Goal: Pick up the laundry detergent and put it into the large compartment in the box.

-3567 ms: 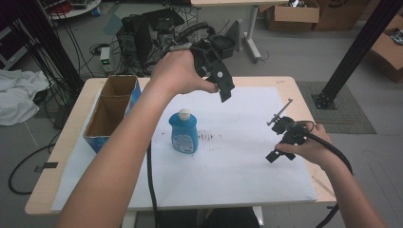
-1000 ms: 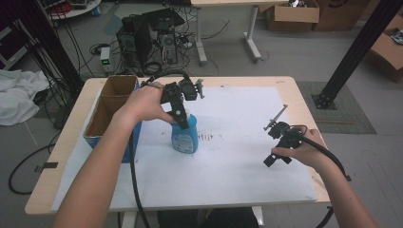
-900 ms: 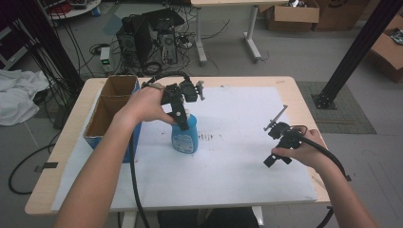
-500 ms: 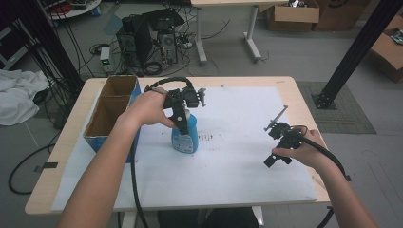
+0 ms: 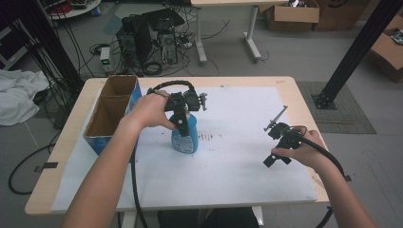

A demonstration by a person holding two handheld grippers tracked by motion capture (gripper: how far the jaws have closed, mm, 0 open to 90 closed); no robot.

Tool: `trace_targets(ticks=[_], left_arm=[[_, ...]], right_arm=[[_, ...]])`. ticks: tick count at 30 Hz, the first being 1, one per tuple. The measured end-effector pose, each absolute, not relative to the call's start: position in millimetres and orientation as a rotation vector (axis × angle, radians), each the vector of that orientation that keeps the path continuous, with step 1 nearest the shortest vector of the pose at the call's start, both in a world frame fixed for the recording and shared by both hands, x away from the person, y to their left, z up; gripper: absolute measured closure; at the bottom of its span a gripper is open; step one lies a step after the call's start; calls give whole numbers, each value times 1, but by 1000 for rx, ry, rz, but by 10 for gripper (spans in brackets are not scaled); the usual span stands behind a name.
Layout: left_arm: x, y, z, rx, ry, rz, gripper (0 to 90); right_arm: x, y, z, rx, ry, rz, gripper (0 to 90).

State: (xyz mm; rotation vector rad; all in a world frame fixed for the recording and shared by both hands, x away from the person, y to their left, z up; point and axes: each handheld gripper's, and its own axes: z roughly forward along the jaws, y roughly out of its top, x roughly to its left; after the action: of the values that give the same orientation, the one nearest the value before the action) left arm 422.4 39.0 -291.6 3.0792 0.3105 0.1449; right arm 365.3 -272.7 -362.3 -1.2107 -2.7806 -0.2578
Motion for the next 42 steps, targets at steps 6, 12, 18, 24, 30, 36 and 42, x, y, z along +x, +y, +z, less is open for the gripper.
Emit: trace_targets(ticks=[6, 12, 18, 24, 30, 36, 42], left_arm=[[422, 38, -295, 3085, 288, 168, 170], [422, 37, -293, 3074, 261, 146, 217], [422, 36, -295, 3086, 235, 125, 277], [421, 36, -294, 3086, 227, 119, 288], [422, 40, -292, 3075, 236, 82, 334], [420, 39, -292, 3083, 231, 99, 340], [418, 38, -291, 3085, 239, 115, 352]], right_arm=[[365, -275, -363, -1224, -2770, -262, 173], [365, -277, -367, -1228, -2762, -261, 173], [365, -278, -367, -1220, -2767, -273, 174], [364, -279, -368, -1222, -2765, -275, 176], [366, -280, -371, -1224, -2755, -282, 183], [365, -276, -370, -1207, -2768, -279, 185], [365, -276, -367, -1206, -2770, -285, 187]])
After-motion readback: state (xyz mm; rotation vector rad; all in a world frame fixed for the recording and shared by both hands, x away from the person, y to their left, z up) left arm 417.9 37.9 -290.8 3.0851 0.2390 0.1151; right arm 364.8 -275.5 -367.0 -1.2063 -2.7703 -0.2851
